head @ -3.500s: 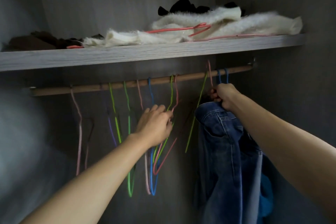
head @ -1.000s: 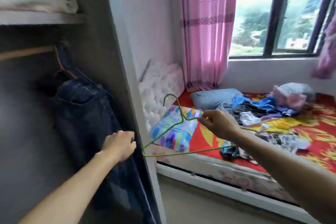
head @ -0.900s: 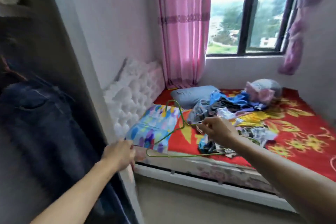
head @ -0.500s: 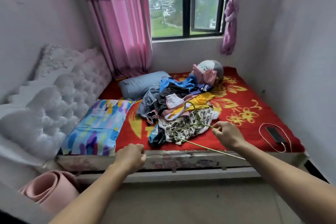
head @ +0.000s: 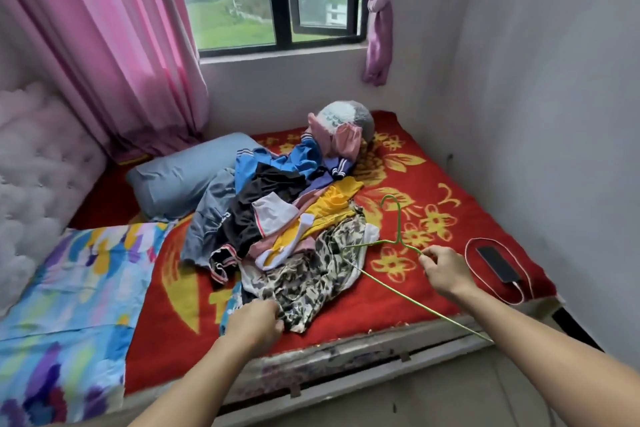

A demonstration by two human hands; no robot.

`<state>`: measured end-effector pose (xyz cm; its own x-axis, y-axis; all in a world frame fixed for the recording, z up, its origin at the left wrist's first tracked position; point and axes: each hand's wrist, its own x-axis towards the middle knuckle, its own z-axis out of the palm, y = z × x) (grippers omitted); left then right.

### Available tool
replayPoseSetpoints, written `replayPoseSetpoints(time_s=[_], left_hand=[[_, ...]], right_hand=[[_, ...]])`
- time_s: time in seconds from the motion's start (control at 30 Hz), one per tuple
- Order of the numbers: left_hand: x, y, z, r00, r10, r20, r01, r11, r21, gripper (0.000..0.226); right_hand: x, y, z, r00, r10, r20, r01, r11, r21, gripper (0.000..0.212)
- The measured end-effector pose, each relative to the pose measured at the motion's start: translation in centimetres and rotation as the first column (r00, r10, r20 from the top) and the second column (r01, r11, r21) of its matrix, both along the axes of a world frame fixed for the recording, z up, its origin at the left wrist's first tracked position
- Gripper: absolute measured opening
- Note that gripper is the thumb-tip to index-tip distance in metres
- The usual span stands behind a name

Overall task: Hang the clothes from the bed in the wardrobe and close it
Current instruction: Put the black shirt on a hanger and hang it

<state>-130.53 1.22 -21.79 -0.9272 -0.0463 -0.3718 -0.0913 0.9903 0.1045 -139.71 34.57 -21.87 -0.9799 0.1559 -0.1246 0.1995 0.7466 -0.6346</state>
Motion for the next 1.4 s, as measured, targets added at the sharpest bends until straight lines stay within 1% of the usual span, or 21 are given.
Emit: replayPoseSetpoints(time_s=[0.17, 0.3, 0.4, 0.5, 0.53, 0.63, 0.7, 0.73, 0.8, 0.83, 0.9, 0.93, 1.0, 1.03, 1.07, 1.1, 1.13, 1.2, 1.23, 1.3, 1.4], left_hand=[[-8.8, -0.4, -2.2, 0.997, -0.04, 0.064, 0.041, 0.999, -0.013, 0.023], [-14.5, -0.6, -4.5, 0.992, -0.066, 0.111, 0.068, 0.998, -0.014, 0.024], [-18.2, -1.5, -6.7, 0.987, -0.024, 0.156, 0.025, 1.0, -0.009, 0.02], [-21.8, -2.5, -9.1, 0.98, 0.042, 0.193, -0.04, 0.999, -0.013, 0.021], [-23.1, -3.0, -10.2, 0.976, 0.064, 0.209, -0.062, 0.998, -0.016, 0.02], [-27.6, -3.8, -13.7, 0.96, 0.098, 0.261, -0.09, 0.995, -0.045, 0.022], [-30.2, -4.2, -15.9, 0.95, 0.129, 0.286, -0.12, 0.992, -0.047, 0.022], [-31.2, -4.3, -17.0, 0.945, 0.143, 0.293, -0.138, 0.99, -0.038, 0.022], [-32.7, -4.2, -18.8, 0.935, 0.173, 0.31, -0.177, 0.984, -0.016, 0.022], [-33.2, -4.3, -19.5, 0.929, 0.183, 0.321, -0.19, 0.982, -0.009, 0.022], [-33.9, -4.5, -20.6, 0.917, 0.198, 0.345, -0.211, 0.977, -0.001, 0.021], [-34.1, -4.8, -20.8, 0.911, 0.207, 0.357, -0.221, 0.975, -0.001, 0.02], [-34.1, -5.8, -20.9, 0.894, 0.236, 0.381, -0.26, 0.966, 0.011, 0.02], [-34.0, -6.4, -20.8, 0.885, 0.255, 0.39, -0.284, 0.959, 0.017, 0.02], [-34.0, -7.1, -20.6, 0.878, 0.274, 0.393, -0.307, 0.952, 0.021, 0.02], [-33.9, -7.8, -20.2, 0.871, 0.296, 0.393, -0.329, 0.944, 0.02, 0.02], [-33.9, -8.6, -19.9, 0.866, 0.315, 0.388, -0.349, 0.937, 0.017, 0.02], [-33.8, -10.6, -19.4, 0.856, 0.349, 0.38, -0.384, 0.923, 0.017, 0.021], [-33.8, -11.6, -19.3, 0.854, 0.359, 0.376, -0.393, 0.919, 0.017, 0.022], [-33.9, -14.0, -19.5, 0.855, 0.373, 0.361, -0.407, 0.913, 0.017, 0.023], [-33.6, -18.0, -21.2, 0.848, 0.391, 0.357, -0.43, 0.902, 0.034, 0.022]], right_hand=[[-7.4, -0.6, -3.2, 0.98, -0.2, 0.01, 0.2, 0.975, -0.094, 0.018], [-14.3, -0.7, -6.7, 0.943, -0.326, 0.063, 0.332, 0.933, -0.142, 0.022], [-20.1, -1.6, -10.5, 0.889, -0.439, 0.131, 0.458, 0.86, -0.224, 0.026], [-25.8, -3.2, -15.3, 0.81, -0.531, 0.249, 0.585, 0.755, -0.294, 0.038], [-27.7, -3.8, -17.1, 0.786, -0.548, 0.287, 0.616, 0.728, -0.3, 0.038], [-33.1, -5.4, -23.1, 0.732, -0.563, 0.384, 0.674, 0.681, -0.286, 0.023], [-35.2, -5.8, -26.7, 0.717, -0.554, 0.424, 0.675, 0.702, -0.225, 0.021], [-35.9, -5.9, -28.5, 0.713, -0.53, 0.46, 0.66, 0.727, -0.187, 0.022], [-36.5, -6.1, -31.2, 0.691, -0.419, 0.59, 0.577, 0.811, -0.1, 0.025], [-36.5, -6.2, -32.5, 0.661, -0.38, 0.647, 0.513, 0.858, -0.02, 0.03], [-36.5, -6.5, -33.0, 0.637, -0.322, 0.7, 0.325, 0.936, 0.135, 0.039], [-36.6, -6.9, -32.9, 0.641, -0.289, 0.711, 0.253, 0.954, 0.159, 0.041], [-37.1, -8.1, -32.4, 0.611, -0.231, 0.757, 0.185, 0.972, 0.148, 0.044], [-37.5, -8.8, -31.8, 0.622, -0.21, 0.754, 0.16, 0.977, 0.14, 0.044], [-37.9, -9.7, -31.4, 0.655, -0.18, 0.734, 0.123, 0.984, 0.131, 0.038], [-38.5, -10.9, -30.6, 0.684, -0.142, 0.716, 0.078, 0.99, 0.122, 0.028], [-39.1, -12.3, -29.9, 0.704, -0.085, 0.705, 0.015, 0.994, 0.104, 0.025], [-40.3, -16.3, -27.7, 0.74, 0.04, 0.671, -0.136, 0.986, 0.092, 0.031], [-40.8, -18.6, -26.5, 0.761, 0.124, 0.637, -0.22, 0.973, 0.074, 0.027], [-41.2, -23.7, -24.9, 0.781, 0.296, 0.551, -0.389, 0.92, 0.057, 0.021], [-41.0, -31.4, -23.8, 0.751, 0.494, 0.437, -0.573, 0.817, 0.062, 0.026]])
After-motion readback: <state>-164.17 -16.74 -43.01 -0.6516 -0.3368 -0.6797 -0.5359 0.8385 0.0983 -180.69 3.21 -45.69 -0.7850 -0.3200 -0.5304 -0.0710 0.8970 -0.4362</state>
